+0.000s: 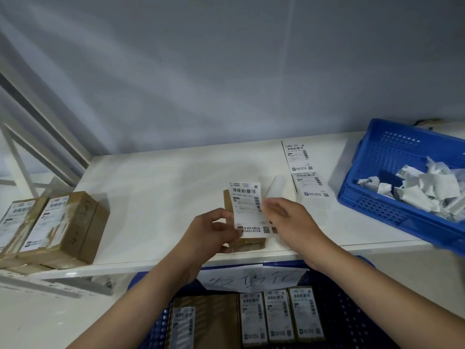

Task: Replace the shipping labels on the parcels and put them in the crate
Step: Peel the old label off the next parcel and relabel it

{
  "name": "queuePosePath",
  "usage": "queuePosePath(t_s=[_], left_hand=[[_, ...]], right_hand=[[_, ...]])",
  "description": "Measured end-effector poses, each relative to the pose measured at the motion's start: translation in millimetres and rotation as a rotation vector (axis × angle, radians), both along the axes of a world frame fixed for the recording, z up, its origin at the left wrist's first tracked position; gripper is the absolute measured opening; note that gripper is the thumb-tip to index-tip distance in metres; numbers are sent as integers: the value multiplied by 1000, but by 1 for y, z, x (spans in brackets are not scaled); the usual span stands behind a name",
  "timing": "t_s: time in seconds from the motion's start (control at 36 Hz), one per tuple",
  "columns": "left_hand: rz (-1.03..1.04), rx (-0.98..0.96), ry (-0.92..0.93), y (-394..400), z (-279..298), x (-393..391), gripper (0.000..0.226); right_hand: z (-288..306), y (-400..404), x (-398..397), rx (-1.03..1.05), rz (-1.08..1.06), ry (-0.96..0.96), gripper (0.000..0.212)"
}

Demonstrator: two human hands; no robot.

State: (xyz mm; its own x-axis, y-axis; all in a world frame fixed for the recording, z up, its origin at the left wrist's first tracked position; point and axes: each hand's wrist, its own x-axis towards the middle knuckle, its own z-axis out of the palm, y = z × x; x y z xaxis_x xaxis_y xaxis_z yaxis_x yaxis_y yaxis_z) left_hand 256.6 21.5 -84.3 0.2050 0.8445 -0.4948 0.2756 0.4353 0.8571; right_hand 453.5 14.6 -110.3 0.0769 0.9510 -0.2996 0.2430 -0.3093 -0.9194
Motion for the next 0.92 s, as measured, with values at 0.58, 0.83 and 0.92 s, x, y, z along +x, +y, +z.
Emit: queuePosePath(t_s=[0.58,0.83,0.92], left_hand=[[17,-49,133,-1,-15,5,9],[90,-13,104,2,-17,7,22],[113,-46,107,0,-21,5,14]], right_hand=[[-6,13,11,78,-225,-8,12],[-8,22,8,217,-193,-218,7],[-11,24,2,240,-187,-263,7]])
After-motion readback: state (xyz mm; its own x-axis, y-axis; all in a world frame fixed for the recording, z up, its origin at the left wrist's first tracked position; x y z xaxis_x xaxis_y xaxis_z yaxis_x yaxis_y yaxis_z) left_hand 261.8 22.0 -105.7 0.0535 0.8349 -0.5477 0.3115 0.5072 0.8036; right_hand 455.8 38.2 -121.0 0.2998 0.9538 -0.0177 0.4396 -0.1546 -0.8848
